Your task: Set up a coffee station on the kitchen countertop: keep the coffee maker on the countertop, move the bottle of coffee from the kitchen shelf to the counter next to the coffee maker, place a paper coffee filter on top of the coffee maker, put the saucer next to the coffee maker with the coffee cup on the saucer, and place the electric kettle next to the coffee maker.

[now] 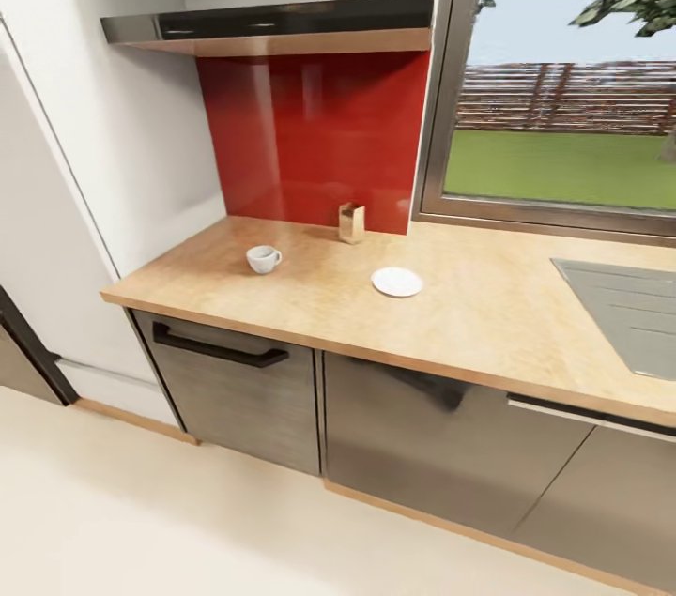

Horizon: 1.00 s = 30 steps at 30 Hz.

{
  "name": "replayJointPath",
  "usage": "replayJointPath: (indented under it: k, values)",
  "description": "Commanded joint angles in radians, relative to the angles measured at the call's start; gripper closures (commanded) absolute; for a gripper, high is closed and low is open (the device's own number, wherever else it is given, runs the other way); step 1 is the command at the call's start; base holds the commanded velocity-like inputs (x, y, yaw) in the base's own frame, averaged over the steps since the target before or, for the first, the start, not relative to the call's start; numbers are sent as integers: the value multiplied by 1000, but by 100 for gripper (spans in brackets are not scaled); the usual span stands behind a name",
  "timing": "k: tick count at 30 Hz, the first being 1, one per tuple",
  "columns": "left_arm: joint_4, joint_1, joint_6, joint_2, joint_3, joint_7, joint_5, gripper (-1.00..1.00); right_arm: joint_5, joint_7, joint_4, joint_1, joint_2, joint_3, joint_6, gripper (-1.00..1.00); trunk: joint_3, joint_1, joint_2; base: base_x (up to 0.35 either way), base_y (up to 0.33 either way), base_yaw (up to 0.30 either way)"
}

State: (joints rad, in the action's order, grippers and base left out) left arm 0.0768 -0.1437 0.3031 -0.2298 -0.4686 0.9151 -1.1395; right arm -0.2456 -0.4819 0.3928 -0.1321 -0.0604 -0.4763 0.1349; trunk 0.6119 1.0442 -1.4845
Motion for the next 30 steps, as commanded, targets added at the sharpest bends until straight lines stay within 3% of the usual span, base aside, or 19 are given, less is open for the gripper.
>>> replayJointPath:
  k: [1,10,24,30]
  values:
    - [0,0,5,0,-8,1,-6,-100,-11,-6,0,-1,1,-8,5,-100,1,0,0,0,300,-11]
    - [0,0,5,0,-8,1,-6,-100,-11,-6,0,-1,1,-8,5,-100,1,0,0,0,305,-12]
    - [0,0,5,0,-9,1,-6,-100,-11,-6,0,-1,1,-8,5,-100,1,0,0,0,54,-256]
    - [0,0,5,0,-9,1,-6,-100,-11,-6,0,-1,1,-8,5,-100,1,0,0,78,255,-83]
